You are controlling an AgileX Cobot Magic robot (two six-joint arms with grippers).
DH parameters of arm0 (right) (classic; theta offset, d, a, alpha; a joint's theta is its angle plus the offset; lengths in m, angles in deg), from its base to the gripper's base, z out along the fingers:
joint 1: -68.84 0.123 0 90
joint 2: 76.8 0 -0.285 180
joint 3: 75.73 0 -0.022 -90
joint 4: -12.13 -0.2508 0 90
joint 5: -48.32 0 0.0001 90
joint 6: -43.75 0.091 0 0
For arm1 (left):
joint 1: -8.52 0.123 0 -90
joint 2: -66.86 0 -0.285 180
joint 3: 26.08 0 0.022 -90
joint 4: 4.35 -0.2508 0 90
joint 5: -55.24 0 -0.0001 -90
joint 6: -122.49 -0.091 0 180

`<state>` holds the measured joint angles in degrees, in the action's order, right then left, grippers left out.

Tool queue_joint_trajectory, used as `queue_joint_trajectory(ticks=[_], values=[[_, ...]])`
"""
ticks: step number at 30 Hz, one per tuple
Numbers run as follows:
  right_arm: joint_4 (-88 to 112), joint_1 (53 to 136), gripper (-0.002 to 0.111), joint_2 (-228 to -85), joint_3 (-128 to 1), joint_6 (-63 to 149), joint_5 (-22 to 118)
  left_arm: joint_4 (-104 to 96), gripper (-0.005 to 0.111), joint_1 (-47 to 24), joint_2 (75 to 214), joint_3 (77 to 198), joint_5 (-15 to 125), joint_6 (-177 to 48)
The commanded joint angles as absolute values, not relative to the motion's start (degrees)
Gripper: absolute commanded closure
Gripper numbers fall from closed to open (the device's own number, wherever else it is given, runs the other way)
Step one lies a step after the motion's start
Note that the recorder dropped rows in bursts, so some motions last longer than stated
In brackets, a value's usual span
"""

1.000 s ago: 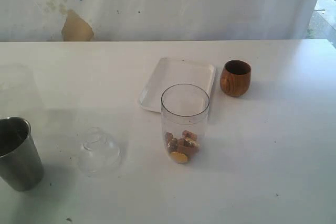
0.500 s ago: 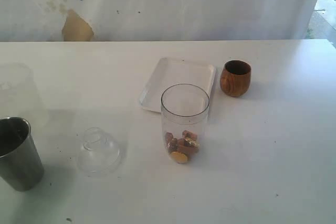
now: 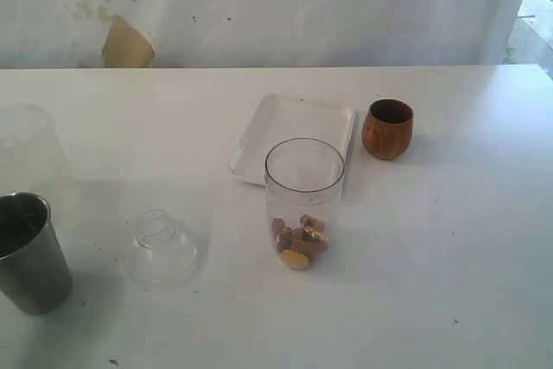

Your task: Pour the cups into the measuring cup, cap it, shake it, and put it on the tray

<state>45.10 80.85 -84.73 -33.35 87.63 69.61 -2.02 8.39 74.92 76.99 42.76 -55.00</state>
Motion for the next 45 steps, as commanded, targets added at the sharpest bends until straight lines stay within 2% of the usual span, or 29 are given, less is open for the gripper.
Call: queue_joint_trajectory(ticks=[1, 8, 20, 30, 36, 40, 45], values=[[45.26, 81.08, 0.108, -84.59, -33.17, 87.74, 71.43, -1.83, 0.106, 8.39, 74.65, 76.7, 43.22, -54.87], [40.16, 81.08, 0.108, -84.59, -28.82, 84.73, 71.26, -1.83, 0.106, 8.39, 74.65, 76.7, 43.22, -54.87], [9.66, 79.39, 0.108, -84.59, -10.6, 48.14, 56.58, -1.83, 0.106, 8.39, 74.65, 76.7, 43.22, -54.87], [8.97, 75.01, 0.108, -84.59, 1.48, 42.31, 52.36, -1.83, 0.106, 8.39, 74.65, 76.7, 43.22, -54.87], [7.64, 74.91, 0.108, -84.59, 1.48, 34.48, 58.43, -1.83, 0.106, 8.39, 74.65, 76.7, 43.22, -54.87], [7.64, 74.91, 0.108, -84.59, 1.48, 36.18, 66.82, -1.83, 0.106, 8.39, 74.65, 76.7, 43.22, -54.87], [7.64, 74.91, 0.108, -84.59, 1.48, 39.47, 67.74, -1.83, 0.106, 8.39, 74.65, 76.7, 43.22, -54.87]])
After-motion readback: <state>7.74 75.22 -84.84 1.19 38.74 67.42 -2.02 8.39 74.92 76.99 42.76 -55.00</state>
